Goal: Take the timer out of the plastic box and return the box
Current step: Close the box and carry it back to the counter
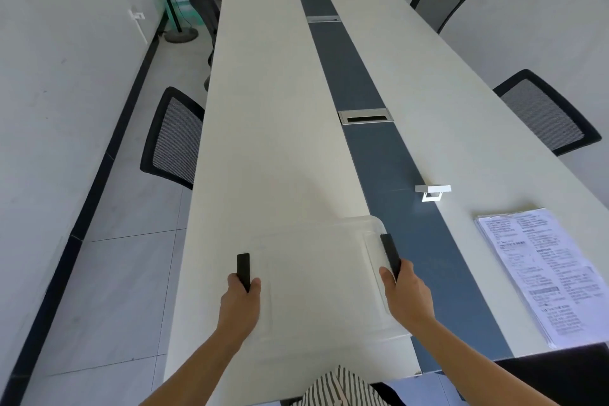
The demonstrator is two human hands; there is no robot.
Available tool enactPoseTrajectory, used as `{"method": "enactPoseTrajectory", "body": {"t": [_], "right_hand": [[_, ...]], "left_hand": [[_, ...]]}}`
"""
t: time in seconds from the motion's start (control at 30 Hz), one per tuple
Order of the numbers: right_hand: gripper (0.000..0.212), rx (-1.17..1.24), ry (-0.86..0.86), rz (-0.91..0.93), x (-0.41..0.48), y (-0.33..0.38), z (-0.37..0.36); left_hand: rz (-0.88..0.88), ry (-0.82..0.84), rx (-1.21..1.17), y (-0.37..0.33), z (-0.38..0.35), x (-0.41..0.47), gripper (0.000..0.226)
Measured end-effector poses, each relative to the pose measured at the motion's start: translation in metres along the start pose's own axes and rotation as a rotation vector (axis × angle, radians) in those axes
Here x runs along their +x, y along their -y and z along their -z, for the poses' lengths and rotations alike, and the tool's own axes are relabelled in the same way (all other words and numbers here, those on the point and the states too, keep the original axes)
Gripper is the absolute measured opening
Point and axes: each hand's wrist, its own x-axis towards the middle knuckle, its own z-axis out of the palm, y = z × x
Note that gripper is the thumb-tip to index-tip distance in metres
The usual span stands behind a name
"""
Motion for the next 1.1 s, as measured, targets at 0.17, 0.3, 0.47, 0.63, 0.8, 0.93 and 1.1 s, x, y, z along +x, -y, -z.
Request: {"method": "enactPoseTrajectory", "body": {"t": [0.17, 0.3, 0.47, 0.63, 0.8, 0.93, 1.1], "right_hand": [[0.038, -0.005, -0.011, 0.008, -0.003, 0.002, 0.0], [0.04, 0.015, 0.023, 0.024, -0.002, 0.002, 0.007], [0.034, 0.063, 0.011, 0.097, -0.009, 0.008, 0.022], [0.046, 0.175, 0.133, 0.248, -0.033, 0.025, 0.036], [0.051, 0.191, 0.301, 0.362, -0.06, 0.048, 0.035], [0.05, 0.164, 0.408, 0.46, -0.083, 0.071, 0.014], [0.051, 0.117, 0.527, 0.561, -0.128, 0.101, -0.029]], "left_hand": [[-0.07, -0.02, 0.075, 0.002, -0.002, -0.004, 0.024], [-0.086, -0.009, 0.097, 0.003, 0.001, -0.005, 0.028], [-0.105, -0.077, 0.032, 0.011, 0.018, -0.018, 0.038], [-0.127, -0.201, -0.081, 0.03, 0.052, -0.054, 0.05], [-0.045, -0.339, -0.15, 0.07, 0.078, -0.107, 0.051], [0.033, -0.447, -0.127, 0.114, 0.095, -0.147, 0.053], [0.14, -0.578, -0.151, 0.169, 0.13, -0.184, 0.052]]}}
